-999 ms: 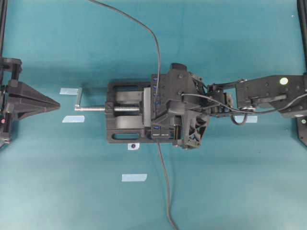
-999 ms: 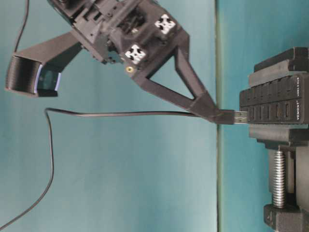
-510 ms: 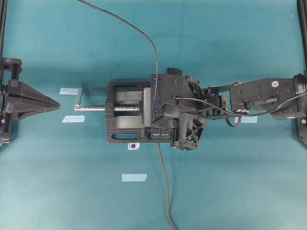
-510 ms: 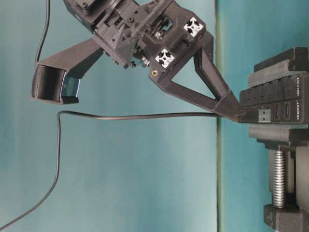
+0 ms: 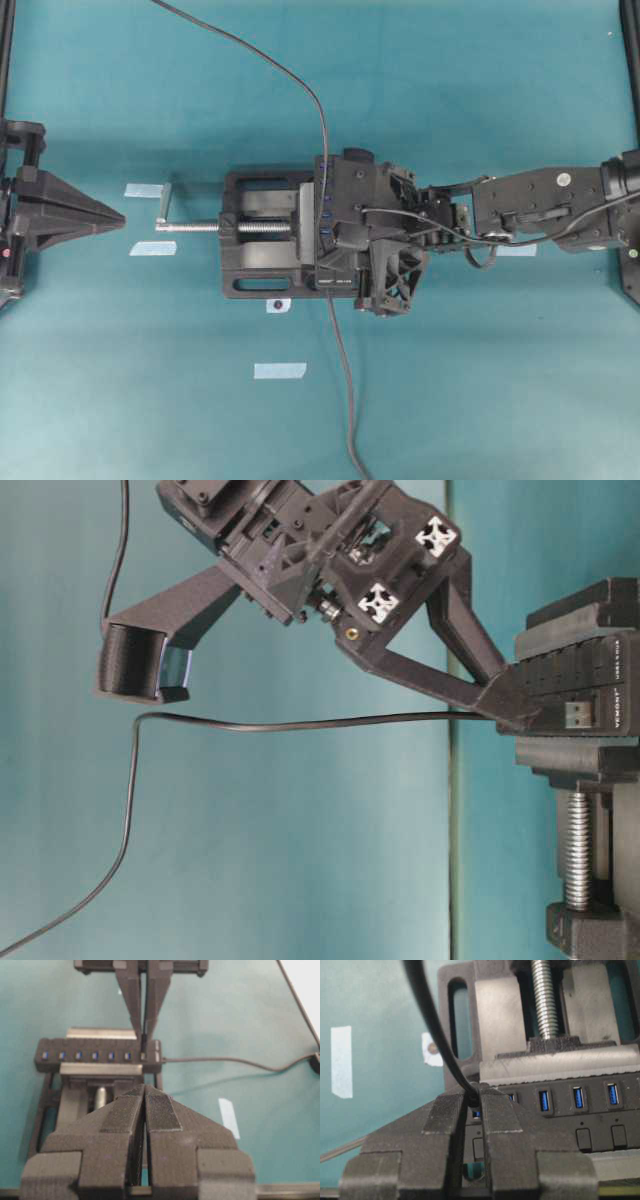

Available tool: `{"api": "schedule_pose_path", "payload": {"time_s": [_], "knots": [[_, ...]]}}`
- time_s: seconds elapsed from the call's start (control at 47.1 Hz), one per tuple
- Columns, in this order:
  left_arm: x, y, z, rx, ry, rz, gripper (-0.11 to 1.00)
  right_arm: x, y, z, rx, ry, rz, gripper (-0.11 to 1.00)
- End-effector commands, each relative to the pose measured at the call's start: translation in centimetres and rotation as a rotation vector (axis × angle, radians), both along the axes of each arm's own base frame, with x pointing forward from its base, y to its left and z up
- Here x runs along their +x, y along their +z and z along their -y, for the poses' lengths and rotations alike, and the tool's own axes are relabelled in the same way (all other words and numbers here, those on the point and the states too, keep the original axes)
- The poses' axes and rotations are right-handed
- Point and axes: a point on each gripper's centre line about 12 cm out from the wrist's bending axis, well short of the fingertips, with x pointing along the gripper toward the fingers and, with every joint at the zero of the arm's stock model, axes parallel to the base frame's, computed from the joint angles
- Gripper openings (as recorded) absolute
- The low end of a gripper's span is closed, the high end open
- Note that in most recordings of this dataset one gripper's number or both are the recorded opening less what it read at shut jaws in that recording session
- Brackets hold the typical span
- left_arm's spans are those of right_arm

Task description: Insert the USB into the front port of the fixed hub.

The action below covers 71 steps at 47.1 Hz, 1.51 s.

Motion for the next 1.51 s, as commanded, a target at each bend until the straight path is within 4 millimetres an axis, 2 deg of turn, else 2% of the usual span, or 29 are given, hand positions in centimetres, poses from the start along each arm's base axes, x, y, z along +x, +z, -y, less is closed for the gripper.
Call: {"api": "schedule_pose_path", "payload": {"time_s": [0.0, 1.487], "knots": [[0.2, 0.46, 0.04, 0.0, -0.001, 0.012, 0.0, 0.19, 0.88, -0.19, -0.001, 0.007, 0.026, 0.04], [0.11, 0.15, 0.03, -0.028, 0.006, 0.004, 0.0, -0.13, 1.1, -0.85, -0.008, 0.029, -0.015, 0.04]]}}
